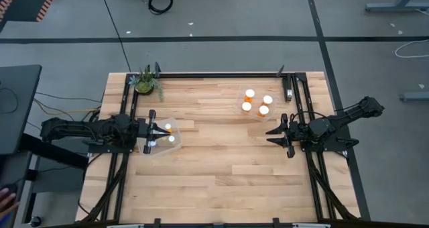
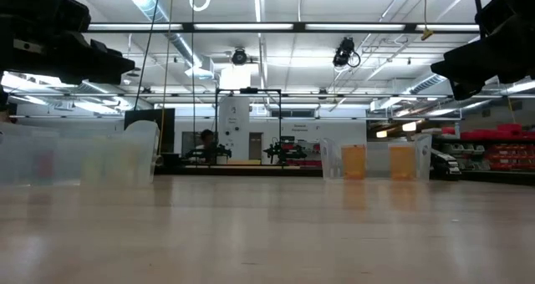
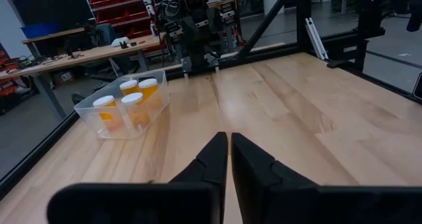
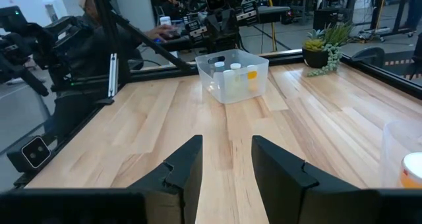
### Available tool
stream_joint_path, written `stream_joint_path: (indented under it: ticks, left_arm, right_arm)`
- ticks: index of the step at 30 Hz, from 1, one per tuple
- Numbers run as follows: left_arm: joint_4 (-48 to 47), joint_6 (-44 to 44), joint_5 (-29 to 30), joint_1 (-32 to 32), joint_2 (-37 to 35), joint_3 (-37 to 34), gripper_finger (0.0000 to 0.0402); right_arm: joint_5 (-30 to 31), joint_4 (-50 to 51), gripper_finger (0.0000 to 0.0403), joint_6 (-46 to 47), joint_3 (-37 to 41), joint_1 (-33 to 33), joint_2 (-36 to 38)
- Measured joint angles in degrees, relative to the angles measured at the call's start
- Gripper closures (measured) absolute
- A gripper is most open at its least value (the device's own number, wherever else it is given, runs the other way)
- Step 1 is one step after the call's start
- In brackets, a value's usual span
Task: Pick and place medicine bottles into bin by pill shape (circle, oval)
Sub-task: Return to Home Position
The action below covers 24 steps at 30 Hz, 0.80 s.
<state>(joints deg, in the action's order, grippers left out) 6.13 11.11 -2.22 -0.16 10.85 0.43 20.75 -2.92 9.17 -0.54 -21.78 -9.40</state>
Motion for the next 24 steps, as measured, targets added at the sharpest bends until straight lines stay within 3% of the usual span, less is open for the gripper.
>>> stream_joint_path:
  ticks: [24]
  left_arm:
    - [0.0, 0.0, 0.0, 0.0, 0.0, 0.0, 0.0378]
  right_arm:
    - [0.0, 0.0, 0.0265, 0.0, 0.0, 0.0, 0.0]
